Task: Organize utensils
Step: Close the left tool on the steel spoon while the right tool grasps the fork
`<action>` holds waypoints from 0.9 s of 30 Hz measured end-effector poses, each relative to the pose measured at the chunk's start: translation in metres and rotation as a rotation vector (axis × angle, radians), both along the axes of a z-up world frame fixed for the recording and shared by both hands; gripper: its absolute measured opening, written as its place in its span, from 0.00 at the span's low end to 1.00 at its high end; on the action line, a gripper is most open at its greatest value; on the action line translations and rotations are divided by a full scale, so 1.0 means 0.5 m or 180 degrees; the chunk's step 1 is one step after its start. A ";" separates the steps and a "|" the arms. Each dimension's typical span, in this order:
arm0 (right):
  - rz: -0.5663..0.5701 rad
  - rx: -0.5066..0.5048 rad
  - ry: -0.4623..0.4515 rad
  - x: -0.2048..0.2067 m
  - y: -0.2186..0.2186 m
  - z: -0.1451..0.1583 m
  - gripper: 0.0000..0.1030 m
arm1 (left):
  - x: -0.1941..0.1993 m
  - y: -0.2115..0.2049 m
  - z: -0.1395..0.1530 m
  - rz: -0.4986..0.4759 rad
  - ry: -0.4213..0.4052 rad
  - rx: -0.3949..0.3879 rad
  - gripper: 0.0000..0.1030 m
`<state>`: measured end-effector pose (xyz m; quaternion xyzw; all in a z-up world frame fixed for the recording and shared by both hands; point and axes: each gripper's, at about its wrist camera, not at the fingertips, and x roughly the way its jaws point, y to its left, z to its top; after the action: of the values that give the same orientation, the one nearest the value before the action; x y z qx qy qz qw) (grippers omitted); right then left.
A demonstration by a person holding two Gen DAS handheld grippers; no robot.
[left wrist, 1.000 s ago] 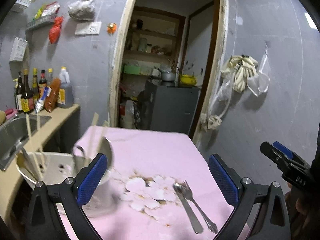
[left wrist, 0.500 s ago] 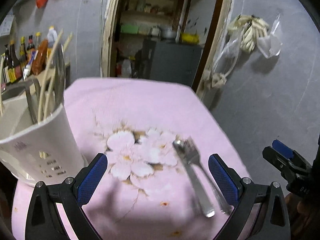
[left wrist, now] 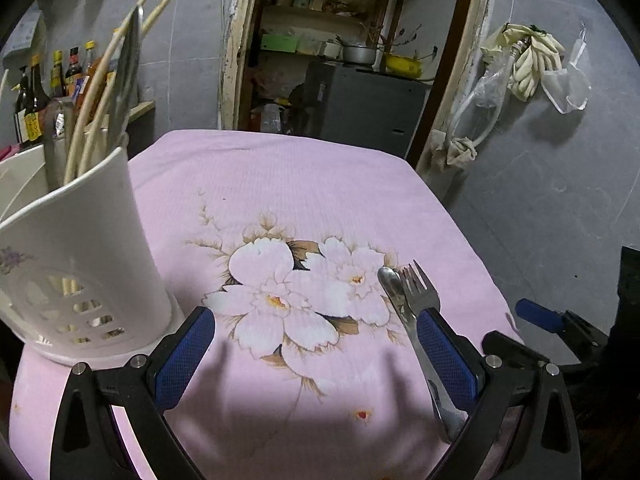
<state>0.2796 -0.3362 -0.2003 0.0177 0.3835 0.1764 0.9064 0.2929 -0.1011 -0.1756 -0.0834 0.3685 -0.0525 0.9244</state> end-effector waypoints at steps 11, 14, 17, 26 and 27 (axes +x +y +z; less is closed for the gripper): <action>0.0232 0.0025 0.0207 0.046 0.038 -0.016 0.49 | 0.032 0.003 -0.014 -0.0079 0.0022 -0.0066 0.94; 0.0300 0.0017 0.0245 0.058 0.049 -0.022 0.42 | 0.035 0.010 -0.019 -0.0068 0.0069 -0.0122 0.90; 0.0378 -0.0003 0.0288 0.070 0.067 -0.026 0.36 | 0.036 0.017 -0.023 -0.0052 0.0090 -0.0178 0.87; 0.0293 0.0128 0.0348 0.087 0.054 -0.032 0.31 | 0.051 0.007 -0.034 -0.0204 0.0160 -0.0285 0.75; 0.0276 0.0153 0.0346 0.090 0.048 -0.032 0.28 | 0.054 0.005 -0.035 -0.0233 0.0173 -0.0315 0.73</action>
<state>0.3248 -0.3124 -0.2163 0.0323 0.4282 0.2234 0.8750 0.3196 -0.0985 -0.1932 -0.1168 0.3933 -0.1021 0.9062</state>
